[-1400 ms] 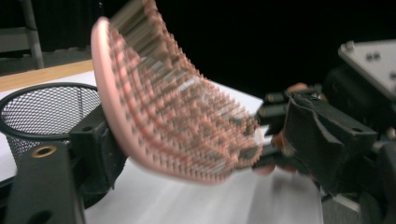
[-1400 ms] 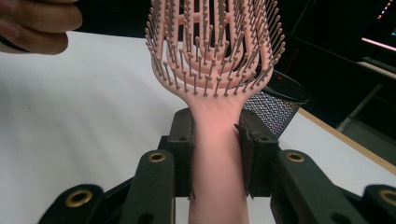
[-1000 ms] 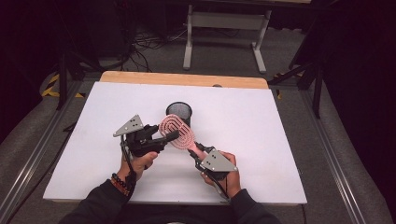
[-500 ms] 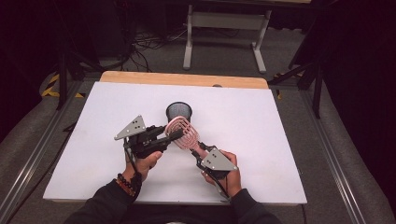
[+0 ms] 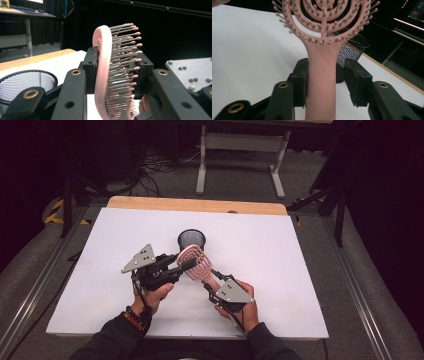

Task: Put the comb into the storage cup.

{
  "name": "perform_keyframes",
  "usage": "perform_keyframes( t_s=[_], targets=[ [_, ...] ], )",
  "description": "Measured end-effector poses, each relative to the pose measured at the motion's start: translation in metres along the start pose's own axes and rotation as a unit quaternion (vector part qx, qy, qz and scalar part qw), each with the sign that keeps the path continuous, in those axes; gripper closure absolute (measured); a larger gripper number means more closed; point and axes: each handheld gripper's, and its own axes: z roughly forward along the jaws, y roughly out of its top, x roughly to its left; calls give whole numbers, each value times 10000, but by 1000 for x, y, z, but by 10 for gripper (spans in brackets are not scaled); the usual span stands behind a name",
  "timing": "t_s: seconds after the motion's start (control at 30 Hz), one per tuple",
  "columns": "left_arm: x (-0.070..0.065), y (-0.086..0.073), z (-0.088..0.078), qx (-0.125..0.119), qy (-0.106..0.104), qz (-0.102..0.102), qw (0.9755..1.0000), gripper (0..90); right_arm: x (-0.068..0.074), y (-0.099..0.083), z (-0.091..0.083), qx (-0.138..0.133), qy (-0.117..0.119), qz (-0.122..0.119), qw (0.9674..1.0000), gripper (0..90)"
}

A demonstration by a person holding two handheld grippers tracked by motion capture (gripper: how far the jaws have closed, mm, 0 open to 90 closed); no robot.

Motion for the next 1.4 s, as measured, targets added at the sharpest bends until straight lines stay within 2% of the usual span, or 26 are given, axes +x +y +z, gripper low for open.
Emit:
perform_keyframes(
  t_s=[0.1, 0.37, 0.43, 0.47, 0.6, 0.73, 0.8, 0.9, 0.97, 1.13, 1.4],
  targets=[
    [0, 1, -2, -26, 30, -12, 10000, 636, 0, -1, 1, 44, 6, 16, 10000, 477],
    [3, 7, -12, -92, 111, 123, 9998, 638, -3, -3, -2, 133, 153, 47, 9998, 369],
    [4, 8, -15, -101, 155, 249, 9995, 638, -5, -4, -3, 182, 184, 27, 9997, 348],
    [4, 8, -16, -100, 157, 215, 9996, 637, -6, -4, -4, 182, 202, 38, 9996, 332],
    [8, 10, -22, -92, 234, 240, 9994, 638, -10, -4, -8, 165, 208, 26, 9996, 312],
    [11, 12, -30, -91, 393, 329, 9986, 638, -17, -5, -13, 137, 269, 126, 9995, 278],
    [14, 14, -34, -84, 429, 421, 9982, 638, -21, -7, -15, 132, 218, 148, 9996, 268],
    [15, 15, -37, -77, 459, 444, 9979, 637, -24, -7, -17, 107, 176, 203, 9996, 260],
    [19, 15, -45, -120, 503, 482, 9975, 637, -29, -8, -21, 60, 48, 268, 9996, 250],
    [25, 16, -51, -95, 644, 541, 9964, 638, -32, -7, -25, 10, -34, 260, 9997, 233],
    [31, 18, -57, -24, 836, 816, 9932, 638, -36, -9, -29, 45, -145, 349, 9993, 180]
  ],
)
